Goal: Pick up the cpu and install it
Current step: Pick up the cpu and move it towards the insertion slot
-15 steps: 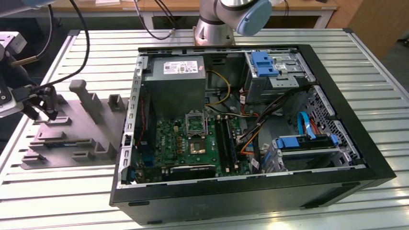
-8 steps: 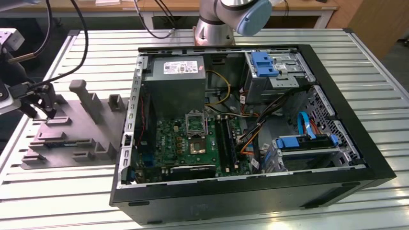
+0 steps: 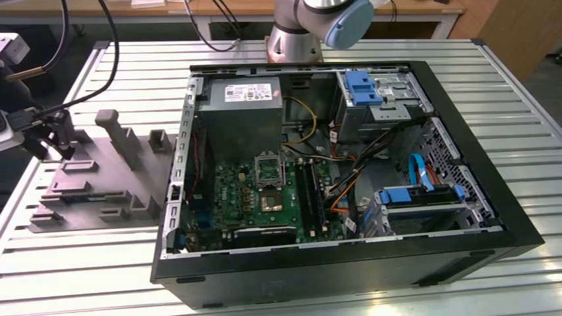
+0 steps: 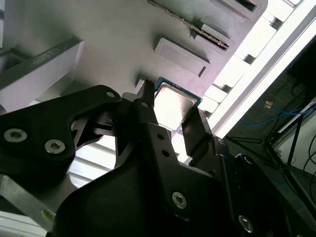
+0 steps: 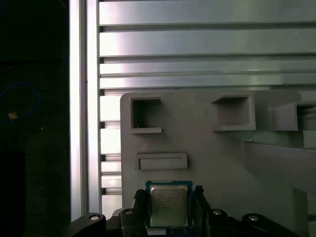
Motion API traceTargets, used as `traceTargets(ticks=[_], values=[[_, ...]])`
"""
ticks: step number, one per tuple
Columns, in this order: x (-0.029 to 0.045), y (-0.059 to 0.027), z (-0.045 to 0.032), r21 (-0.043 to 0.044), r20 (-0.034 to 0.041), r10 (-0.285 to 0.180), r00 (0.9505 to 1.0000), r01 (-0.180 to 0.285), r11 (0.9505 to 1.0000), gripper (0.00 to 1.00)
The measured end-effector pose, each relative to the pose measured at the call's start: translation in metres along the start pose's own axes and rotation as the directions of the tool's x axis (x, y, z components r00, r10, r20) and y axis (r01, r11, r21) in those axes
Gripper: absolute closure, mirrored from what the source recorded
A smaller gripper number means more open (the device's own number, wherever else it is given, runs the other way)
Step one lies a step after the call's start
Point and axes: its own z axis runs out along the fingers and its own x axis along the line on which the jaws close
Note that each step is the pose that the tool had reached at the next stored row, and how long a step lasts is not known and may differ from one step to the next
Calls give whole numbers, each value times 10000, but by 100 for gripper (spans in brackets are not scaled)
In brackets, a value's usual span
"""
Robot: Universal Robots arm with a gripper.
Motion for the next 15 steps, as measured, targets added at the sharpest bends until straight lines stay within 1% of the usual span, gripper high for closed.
traceTargets(ticks=[15], values=[[-1, 6, -117, 1, -1, 0, 10000, 0, 10000, 53]])
